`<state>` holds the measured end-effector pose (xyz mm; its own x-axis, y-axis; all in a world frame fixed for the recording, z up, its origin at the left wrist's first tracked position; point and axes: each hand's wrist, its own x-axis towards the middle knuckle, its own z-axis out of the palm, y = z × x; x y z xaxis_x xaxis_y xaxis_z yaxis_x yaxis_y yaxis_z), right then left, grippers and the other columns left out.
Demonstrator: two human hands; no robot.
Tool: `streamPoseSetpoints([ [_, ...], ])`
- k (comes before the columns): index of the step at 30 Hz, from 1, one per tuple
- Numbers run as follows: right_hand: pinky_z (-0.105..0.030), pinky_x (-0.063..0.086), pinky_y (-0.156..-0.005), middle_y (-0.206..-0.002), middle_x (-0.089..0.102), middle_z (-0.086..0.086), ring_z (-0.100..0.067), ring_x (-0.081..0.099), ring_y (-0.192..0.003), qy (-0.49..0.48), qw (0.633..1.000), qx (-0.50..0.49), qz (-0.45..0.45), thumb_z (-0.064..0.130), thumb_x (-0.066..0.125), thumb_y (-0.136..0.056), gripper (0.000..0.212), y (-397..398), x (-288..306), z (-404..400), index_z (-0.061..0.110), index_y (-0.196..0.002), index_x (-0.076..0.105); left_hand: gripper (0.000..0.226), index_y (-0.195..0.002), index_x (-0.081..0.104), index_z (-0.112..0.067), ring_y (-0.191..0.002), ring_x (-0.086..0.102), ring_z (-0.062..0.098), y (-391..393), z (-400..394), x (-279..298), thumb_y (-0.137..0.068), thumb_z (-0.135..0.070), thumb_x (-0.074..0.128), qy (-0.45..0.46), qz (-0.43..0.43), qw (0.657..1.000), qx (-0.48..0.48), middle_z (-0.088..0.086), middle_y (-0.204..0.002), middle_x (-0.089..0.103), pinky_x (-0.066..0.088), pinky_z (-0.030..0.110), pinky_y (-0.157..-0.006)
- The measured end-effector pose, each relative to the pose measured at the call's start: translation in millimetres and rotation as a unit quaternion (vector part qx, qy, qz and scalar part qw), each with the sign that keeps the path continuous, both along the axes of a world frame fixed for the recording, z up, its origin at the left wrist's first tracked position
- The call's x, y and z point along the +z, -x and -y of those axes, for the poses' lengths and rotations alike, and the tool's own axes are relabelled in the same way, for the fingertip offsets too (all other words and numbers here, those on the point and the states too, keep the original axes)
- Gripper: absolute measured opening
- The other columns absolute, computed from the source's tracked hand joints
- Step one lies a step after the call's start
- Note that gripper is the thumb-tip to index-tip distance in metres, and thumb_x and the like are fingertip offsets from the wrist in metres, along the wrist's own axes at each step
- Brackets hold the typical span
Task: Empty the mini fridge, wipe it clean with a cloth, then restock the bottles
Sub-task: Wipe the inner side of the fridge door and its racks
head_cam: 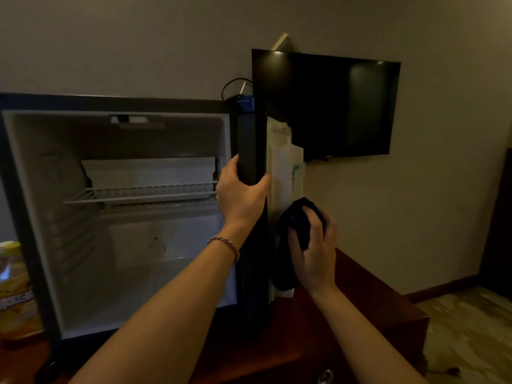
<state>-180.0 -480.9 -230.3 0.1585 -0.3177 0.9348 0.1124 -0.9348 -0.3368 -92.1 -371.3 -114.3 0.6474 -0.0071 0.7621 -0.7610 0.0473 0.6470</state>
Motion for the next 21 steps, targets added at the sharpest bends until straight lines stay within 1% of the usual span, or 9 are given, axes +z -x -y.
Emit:
streamPoseSetpoints([
  [1, -0.042, 0.052, -0.092, -0.138, 0.037, -0.012, -0.033, 0.047, -0.123, 0.015, 1.0, -0.009, 0.005, 0.043, 0.049, -0.098, 0.047, 2, 7, 1, 0.022, -0.14, 0.041, 0.06, -0.133, 0.059, -0.016, -0.099, 0.062, 0.003, 1, 0, 0, -0.079, -0.031, 0.081, 0.002, -0.009, 1.0, -0.011, -0.007, -0.116, 0.065, 0.05, 0.008, -0.083],
  [4, -0.043, 0.052, -0.09, -0.137, 0.038, -0.015, -0.034, 0.045, -0.122, 0.061, 0.997, -0.052, 0.009, 0.041, 0.051, -0.098, 0.046, 9, 23, 3, 0.021, -0.138, 0.042, 0.053, -0.13, 0.061, -0.015, -0.095, 0.064, -0.001, 4, -3, -1, -0.081, -0.025, 0.08, 0.008, -0.028, 0.998, -0.051, -0.007, -0.11, 0.067, 0.053, 0.009, -0.08],
  [7, -0.049, 0.052, -0.084, -0.138, 0.038, -0.014, -0.039, 0.048, -0.116, 0.102, 0.988, -0.113, -0.009, 0.041, 0.051, -0.097, 0.047, 17, 39, 3, 0.023, -0.139, 0.04, 0.052, -0.128, 0.062, -0.016, -0.099, 0.067, 0.008, 0, -6, 1, -0.081, -0.028, 0.081, 0.0, -0.047, 0.996, -0.081, -0.004, -0.111, 0.07, 0.059, 0.023, -0.083],
  [9, -0.051, 0.051, -0.081, -0.138, 0.037, -0.014, -0.042, 0.049, -0.112, 0.132, 0.979, -0.152, -0.015, 0.041, 0.051, -0.096, 0.048, 24, 53, 4, 0.024, -0.14, 0.038, 0.045, -0.122, 0.063, -0.016, -0.095, 0.068, 0.009, -2, -8, 5, -0.081, -0.023, 0.08, -0.009, -0.058, 0.992, -0.111, -0.004, -0.105, 0.07, 0.059, 0.024, -0.079],
  [11, -0.051, 0.05, -0.082, -0.138, 0.04, -0.016, -0.043, 0.05, -0.11, 0.158, 0.971, -0.182, -0.009, 0.041, 0.048, -0.097, 0.048, 32, 69, 6, 0.024, -0.141, 0.038, 0.039, -0.118, 0.062, -0.013, -0.092, 0.068, 0.013, -4, -10, 9, -0.083, -0.022, 0.078, -0.014, -0.06, 0.988, -0.144, 0.0, -0.102, 0.07, 0.058, 0.026, -0.076],
  [14, -0.049, 0.048, -0.084, -0.138, 0.04, -0.016, -0.043, 0.05, -0.111, 0.186, 0.963, -0.193, 0.012, 0.042, 0.05, -0.098, 0.051, 42, 95, 10, 0.024, -0.144, 0.035, 0.034, -0.114, 0.058, -0.01, -0.086, 0.062, 0.019, -1, -10, 22, -0.093, -0.035, 0.068, 0.004, -0.069, 0.98, -0.186, 0.003, -0.095, 0.063, 0.053, 0.03, -0.071],
  [17, -0.049, 0.046, -0.086, -0.138, 0.04, -0.016, -0.044, 0.051, -0.109, 0.21, 0.958, -0.189, 0.042, 0.04, 0.054, -0.097, 0.053, 45, 124, 8, 0.023, -0.144, 0.035, 0.039, -0.112, 0.055, -0.015, -0.076, 0.052, 0.011, 5, -7, 45, -0.1, -0.052, 0.049, 0.024, -0.091, 0.975, -0.199, -0.002, -0.085, 0.054, 0.044, 0.027, -0.069],
  [19, -0.05, 0.045, -0.085, -0.138, 0.043, -0.016, -0.043, 0.052, -0.108, 0.226, 0.95, -0.209, 0.051, 0.041, 0.053, -0.097, 0.051, 45, 145, 2, 0.023, -0.142, 0.037, 0.037, -0.095, 0.053, -0.026, -0.072, 0.046, 0.003, 7, -4, 58, -0.102, -0.058, 0.036, 0.021, -0.101, 0.977, -0.187, -0.009, -0.08, 0.048, 0.04, 0.022, -0.067],
  [21, -0.05, 0.046, -0.082, -0.139, 0.045, -0.014, -0.041, 0.05, -0.109, 0.239, 0.942, -0.232, 0.053, 0.042, 0.053, -0.097, 0.049, 42, 167, -8, 0.024, -0.14, 0.04, 0.042, -0.084, 0.048, -0.032, -0.075, 0.048, 0.0, 9, -3, 63, -0.101, -0.063, 0.026, 0.01, -0.102, 0.981, -0.165, -0.012, -0.082, 0.051, 0.041, 0.021, -0.067],
])
